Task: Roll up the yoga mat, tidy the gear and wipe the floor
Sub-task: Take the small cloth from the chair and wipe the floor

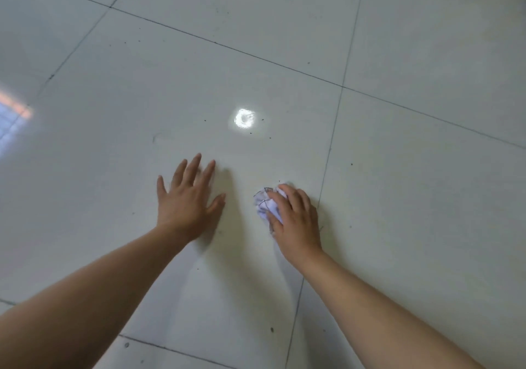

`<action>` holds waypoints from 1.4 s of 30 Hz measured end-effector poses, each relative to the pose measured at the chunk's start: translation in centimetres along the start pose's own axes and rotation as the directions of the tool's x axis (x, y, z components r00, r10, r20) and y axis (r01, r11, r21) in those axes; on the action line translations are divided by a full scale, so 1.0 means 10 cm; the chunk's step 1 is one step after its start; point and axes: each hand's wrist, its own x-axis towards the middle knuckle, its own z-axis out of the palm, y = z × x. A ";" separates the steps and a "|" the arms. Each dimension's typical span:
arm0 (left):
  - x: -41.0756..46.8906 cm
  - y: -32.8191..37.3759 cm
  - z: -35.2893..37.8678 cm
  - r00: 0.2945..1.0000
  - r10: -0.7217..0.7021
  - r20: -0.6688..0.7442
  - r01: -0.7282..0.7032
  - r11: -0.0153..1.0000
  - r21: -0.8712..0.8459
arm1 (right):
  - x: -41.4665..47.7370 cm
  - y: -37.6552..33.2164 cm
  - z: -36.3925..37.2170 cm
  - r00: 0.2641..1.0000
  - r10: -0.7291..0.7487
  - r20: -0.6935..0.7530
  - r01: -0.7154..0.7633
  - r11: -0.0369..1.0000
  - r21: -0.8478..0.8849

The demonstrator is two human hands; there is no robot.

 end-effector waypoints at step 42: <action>-0.92 -0.77 -0.32 0.964 -0.082 0.254 0.032 0.980 0.196 | 0.09 -1.13 0.07 0.998 -0.056 0.042 0.036 0.926 0.375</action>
